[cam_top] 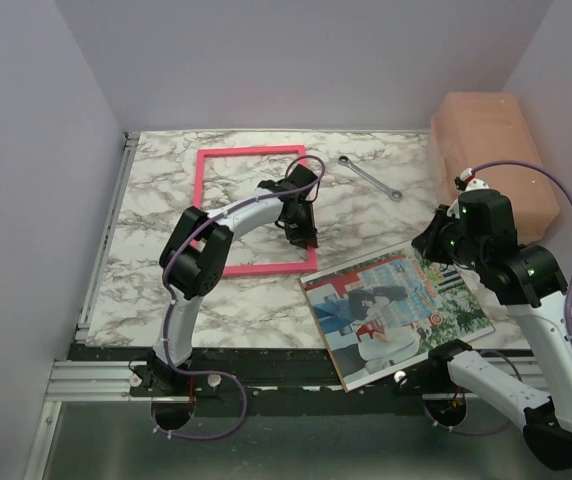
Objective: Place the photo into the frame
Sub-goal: Move the photo frame to the center of the board.
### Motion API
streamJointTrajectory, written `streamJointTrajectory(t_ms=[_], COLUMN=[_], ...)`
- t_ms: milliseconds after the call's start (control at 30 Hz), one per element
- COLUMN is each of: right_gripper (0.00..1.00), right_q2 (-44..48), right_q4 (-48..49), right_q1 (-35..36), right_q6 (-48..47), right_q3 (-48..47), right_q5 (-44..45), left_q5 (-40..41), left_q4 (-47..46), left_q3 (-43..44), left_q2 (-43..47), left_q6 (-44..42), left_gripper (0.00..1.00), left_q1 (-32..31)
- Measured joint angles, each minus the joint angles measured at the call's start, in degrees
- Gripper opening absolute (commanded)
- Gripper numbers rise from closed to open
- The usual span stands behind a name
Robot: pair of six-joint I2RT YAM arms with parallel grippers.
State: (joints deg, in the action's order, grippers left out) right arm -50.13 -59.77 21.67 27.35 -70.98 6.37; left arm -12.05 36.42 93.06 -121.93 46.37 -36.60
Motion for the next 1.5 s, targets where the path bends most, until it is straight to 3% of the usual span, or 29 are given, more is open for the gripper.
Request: streamJointTrajectory(t_ms=[300,567,867,933,1100,1133,1300,1500], right_gripper=[0.0,0.0,0.0,0.0,0.0,0.0,0.0,0.0], right_q2=[-0.9,-1.0,-1.1,-1.4,-2.4,-2.6,-3.1,-3.7], right_q4=[-0.4,-1.7,-3.3,-3.3,-3.3,-3.3,-2.9,-2.8], right_q1=[0.0,0.0,0.0,0.0,0.0,0.0,0.0,0.0], right_q6=[-0.4,-0.5,-0.5,-0.5,-0.5,-0.5,-0.5,-0.5], right_q3=[-2.0,-2.5,-3.8,-3.8,-3.8,-3.8,-3.8,-3.7], right_q5=[0.0,0.4,1.3,1.3,1.3,1.3,1.3,1.3], left_q5=[0.0,2.0,3.8,4.1,5.4,5.8,7.3,11.8], left_q4=[1.4,3.1,0.3,-0.3,-1.7,-1.6,-1.0,2.4], left_q3=[-7.8,-10.3,-26.8,-29.7,-36.5,-37.6,-37.9,-29.8], left_q2=[12.8,17.5,26.8,27.6,28.2,28.2,29.4,27.9], left_q6=[-1.3,-4.2,-4.3,-4.1,-3.4,-3.0,-1.7,-1.7], left_gripper=[0.0,0.0,0.01,0.09,0.6,0.66,0.68,0.67], left_q1=[-3.3,-6.0,-12.5,-13.9,-17.2,-17.6,-17.7,-17.1])
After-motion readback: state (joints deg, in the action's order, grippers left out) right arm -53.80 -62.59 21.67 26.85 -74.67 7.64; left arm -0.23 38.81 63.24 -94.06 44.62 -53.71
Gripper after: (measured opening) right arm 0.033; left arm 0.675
